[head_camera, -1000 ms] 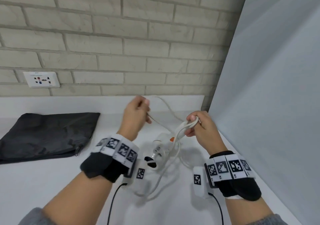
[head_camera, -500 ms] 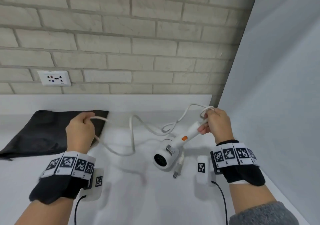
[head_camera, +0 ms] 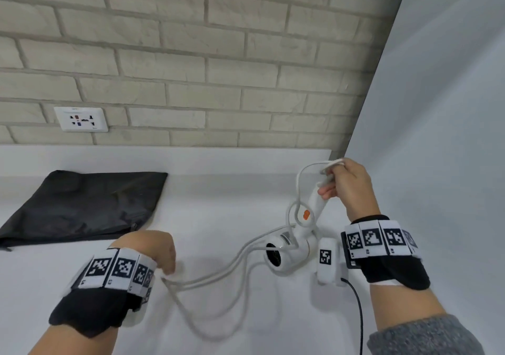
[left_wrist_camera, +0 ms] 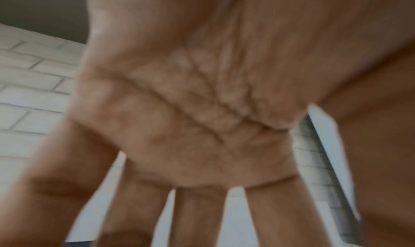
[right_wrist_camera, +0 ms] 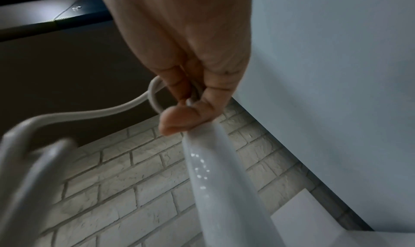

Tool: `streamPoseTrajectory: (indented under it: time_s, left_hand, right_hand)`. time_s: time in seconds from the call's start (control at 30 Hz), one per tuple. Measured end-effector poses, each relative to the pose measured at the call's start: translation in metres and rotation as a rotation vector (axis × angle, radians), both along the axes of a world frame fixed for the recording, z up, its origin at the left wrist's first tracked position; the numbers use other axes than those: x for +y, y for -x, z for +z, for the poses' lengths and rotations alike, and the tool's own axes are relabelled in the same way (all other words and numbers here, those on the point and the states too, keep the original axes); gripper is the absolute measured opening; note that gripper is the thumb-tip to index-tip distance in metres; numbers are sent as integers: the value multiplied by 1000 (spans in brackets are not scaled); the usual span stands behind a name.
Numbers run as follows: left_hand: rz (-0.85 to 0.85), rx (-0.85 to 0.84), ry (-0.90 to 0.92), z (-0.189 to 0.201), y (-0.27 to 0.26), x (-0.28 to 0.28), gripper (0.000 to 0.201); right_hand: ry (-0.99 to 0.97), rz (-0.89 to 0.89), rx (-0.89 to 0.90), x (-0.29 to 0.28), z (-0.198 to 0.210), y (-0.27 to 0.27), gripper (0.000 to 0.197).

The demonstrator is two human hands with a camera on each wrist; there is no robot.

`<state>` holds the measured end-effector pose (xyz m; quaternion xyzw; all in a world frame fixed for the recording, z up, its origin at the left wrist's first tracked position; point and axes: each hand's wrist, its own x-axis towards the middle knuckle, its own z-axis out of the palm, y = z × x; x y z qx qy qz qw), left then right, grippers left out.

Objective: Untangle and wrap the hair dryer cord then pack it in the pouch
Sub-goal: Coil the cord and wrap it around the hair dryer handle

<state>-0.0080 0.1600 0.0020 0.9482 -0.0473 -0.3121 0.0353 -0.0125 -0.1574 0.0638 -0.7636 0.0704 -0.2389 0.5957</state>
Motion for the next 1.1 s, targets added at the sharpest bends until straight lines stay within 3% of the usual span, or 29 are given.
streamPoseTrajectory:
  time_s: [0.07,0.2,0.4,0.53,0.67,0.83,0.97,1.1]
  left_hand:
    - [-47,-136,67,0,-5,-14,23]
    - [-116,-354,424,10,-9,-61,24]
    - [-182,-396,617,-5,-22,-130,40]
    - [-194,-246,531,-23,-28,-148,54]
    - [-233,-221,463,-37,-31,-144,41]
    - [-207,-369,400,-33,-37,-131,31]
    - [35,-638,357,-35,-49,-105,28]
    - [125,-538,201,-43,-52,-84,26]
  right_hand:
    - [30,111,31,5,2,2,30]
    - [48,256,66,7,6,8,37]
    - [59,414,38,11,8,22,35]
    - [42,486,24,16,6,28,32]
    - [34,522,35,16,4,30,31]
    - [42,481,57,9,5,28,34]
    - [19,380,86,5,5,24,37]
    - [-97,165,72,4,5,16,34]
